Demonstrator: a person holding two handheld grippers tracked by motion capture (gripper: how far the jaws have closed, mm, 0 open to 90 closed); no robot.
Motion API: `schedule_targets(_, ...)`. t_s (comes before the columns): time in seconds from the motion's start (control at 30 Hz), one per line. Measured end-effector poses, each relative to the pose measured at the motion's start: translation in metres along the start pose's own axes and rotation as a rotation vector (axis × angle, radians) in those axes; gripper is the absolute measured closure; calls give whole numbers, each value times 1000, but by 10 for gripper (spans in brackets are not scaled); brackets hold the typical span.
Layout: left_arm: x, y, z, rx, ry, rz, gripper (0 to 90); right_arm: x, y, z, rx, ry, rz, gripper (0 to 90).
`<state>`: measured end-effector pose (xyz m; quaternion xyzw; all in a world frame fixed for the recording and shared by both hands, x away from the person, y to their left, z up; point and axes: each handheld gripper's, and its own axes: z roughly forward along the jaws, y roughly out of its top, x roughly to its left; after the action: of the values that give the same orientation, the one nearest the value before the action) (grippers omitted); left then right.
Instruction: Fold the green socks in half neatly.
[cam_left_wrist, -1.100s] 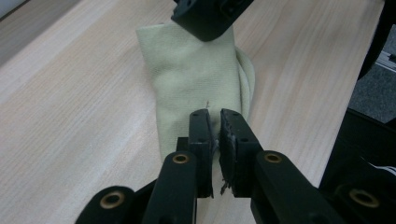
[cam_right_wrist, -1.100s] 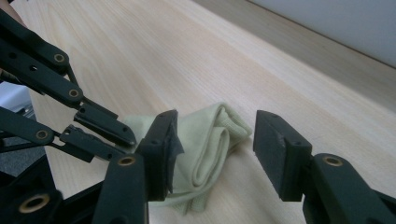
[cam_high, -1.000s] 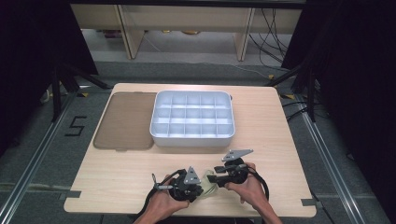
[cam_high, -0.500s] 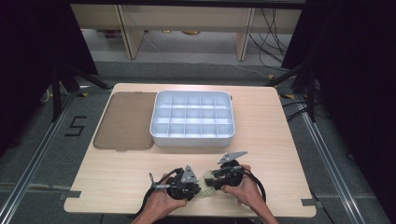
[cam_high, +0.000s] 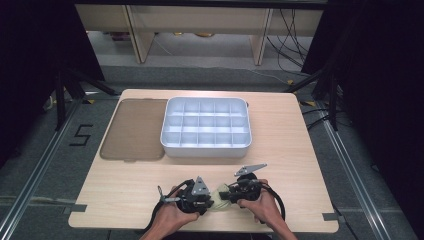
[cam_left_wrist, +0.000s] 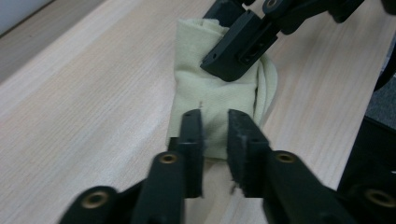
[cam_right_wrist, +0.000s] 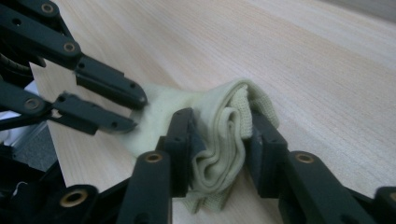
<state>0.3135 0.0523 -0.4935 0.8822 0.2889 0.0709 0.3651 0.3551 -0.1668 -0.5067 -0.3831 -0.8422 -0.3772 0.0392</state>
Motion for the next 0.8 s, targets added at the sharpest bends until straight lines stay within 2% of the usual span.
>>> schedule_targets(0.1,3,-6,-13,-25,12,-4,622,1,-2,1,-14,1,7,694)
schedule_targets(0.17,6,-14,-22,-30,19,-27,548,1,-3,0,-22,-1,12,700)
schedule_targets(0.2,7,-19,-26,-29,28,-54,509,1,-3,0,-26,2,14,703)
schedule_targets(0.23,9,-25,-30,-26,48,-59,473,1,-3,0,-28,4,16,705)
schedule_targets(0.3,12,-33,-35,-21,60,-65,415,0,-4,1,-35,13,18,710)
schedule_targets(0.33,12,-36,-37,-26,56,-92,395,0,-4,0,-37,7,19,712)
schedule_targets(0.37,14,-40,-39,-24,56,-105,380,0,-4,1,-40,26,15,714)
schedule_targets(0.4,17,-45,-43,-22,77,-111,364,0,-4,1,-43,24,13,717)
schedule_targets(0.43,19,-47,-45,-19,74,-101,346,1,-4,2,-46,23,13,719)
schedule_targets(0.5,24,-53,-49,-13,103,-121,327,3,-3,1,-46,4,20,724)
schedule_targets(0.6,29,-60,-54,-16,120,-134,311,3,-3,1,-49,22,4,728)
schedule_targets(0.63,32,-62,-55,-10,128,-125,304,4,-3,-1,-48,-4,5,729)
schedule_targets(0.67,31,-63,-55,-15,131,-154,290,5,-2,-1,-50,21,15,730)
schedule_targets(0.7,31,-64,-56,-14,136,-164,257,4,-2,-1,-57,23,1,730)
schedule_targets(0.73,32,-66,-57,-11,141,-161,250,4,-2,-1,-59,9,-3,731)
schedule_targets(0.77,33,-67,-58,-2,147,-144,258,5,-1,-4,-61,21,-7,731)
schedule_targets(0.8,33,-68,-58,-2,155,-144,256,7,-1,-6,-62,11,6,732)
